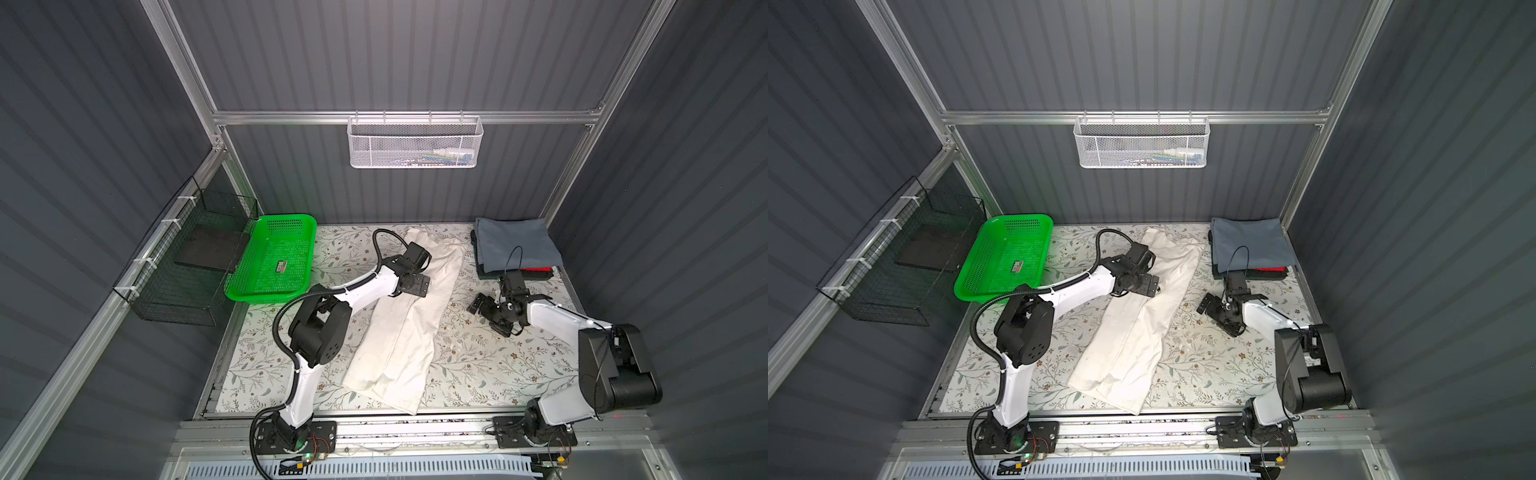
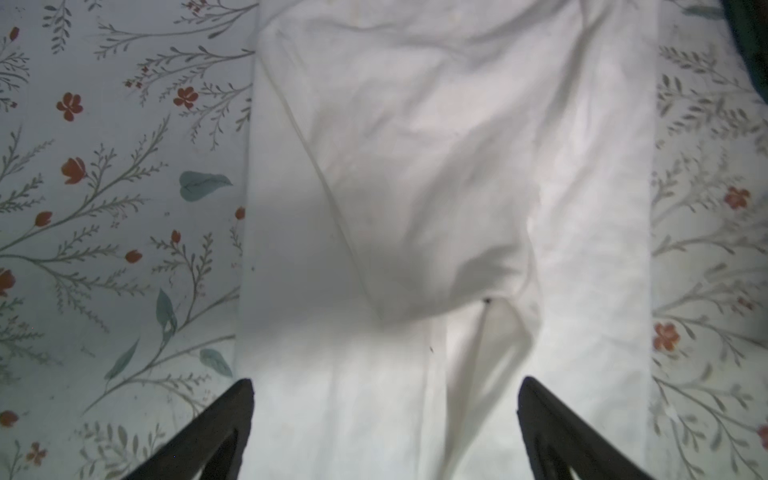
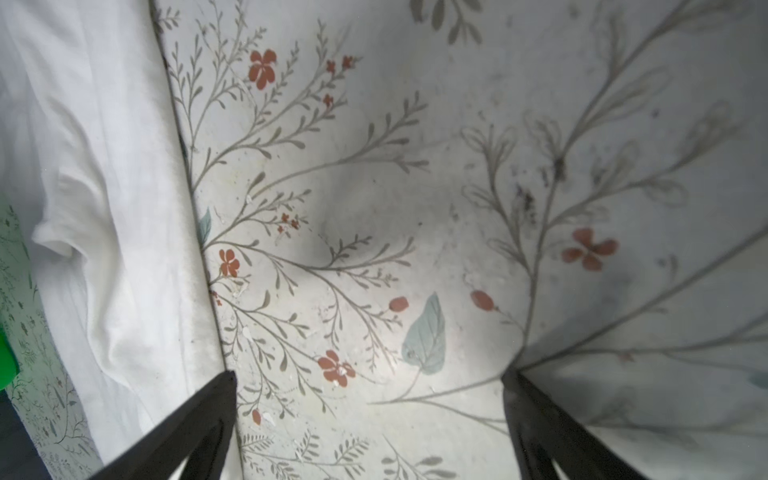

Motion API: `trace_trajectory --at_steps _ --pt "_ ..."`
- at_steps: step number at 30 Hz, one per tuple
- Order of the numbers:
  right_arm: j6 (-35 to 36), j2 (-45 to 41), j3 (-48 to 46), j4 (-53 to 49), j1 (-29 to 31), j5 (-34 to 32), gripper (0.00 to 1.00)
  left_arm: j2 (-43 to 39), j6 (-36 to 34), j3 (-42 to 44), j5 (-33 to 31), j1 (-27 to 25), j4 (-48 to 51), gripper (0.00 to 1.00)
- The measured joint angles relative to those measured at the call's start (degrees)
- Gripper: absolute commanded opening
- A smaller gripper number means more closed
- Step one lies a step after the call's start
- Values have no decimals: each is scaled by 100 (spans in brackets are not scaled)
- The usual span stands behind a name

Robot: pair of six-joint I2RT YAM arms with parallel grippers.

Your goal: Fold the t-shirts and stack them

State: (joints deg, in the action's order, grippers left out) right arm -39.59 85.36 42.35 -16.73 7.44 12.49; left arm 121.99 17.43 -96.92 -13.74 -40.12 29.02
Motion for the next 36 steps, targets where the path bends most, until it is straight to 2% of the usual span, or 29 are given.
trace_trajectory --at_steps 3,8,19,25,28,32,35,36 --pt "-72 -168 -175 90 9 4 99 389 -39 -271 9 310 -90 86" --pt "-111 -221 -221 85 26 -4 99 852 -68 -715 133 667 -212 82" --pt "-142 -221 -221 79 125 -50 99 1333 -140 -1412 374 669 -457 78" --pt "-160 -221 -221 79 149 -52 99 1674 -168 -1816 372 684 -472 64" --pt "-157 -225 -225 79 157 -52 99 1827 -208 -1965 317 684 -474 61" --pt "-157 -229 -232 79 166 -52 99 2046 -258 -2146 247 684 -476 47" --pt "-157 -229 -234 81 166 -52 99 2127 -291 -2302 216 684 -468 45" --pt "-157 -229 -234 81 166 -52 99 2149 -291 -2332 199 684 -470 42"
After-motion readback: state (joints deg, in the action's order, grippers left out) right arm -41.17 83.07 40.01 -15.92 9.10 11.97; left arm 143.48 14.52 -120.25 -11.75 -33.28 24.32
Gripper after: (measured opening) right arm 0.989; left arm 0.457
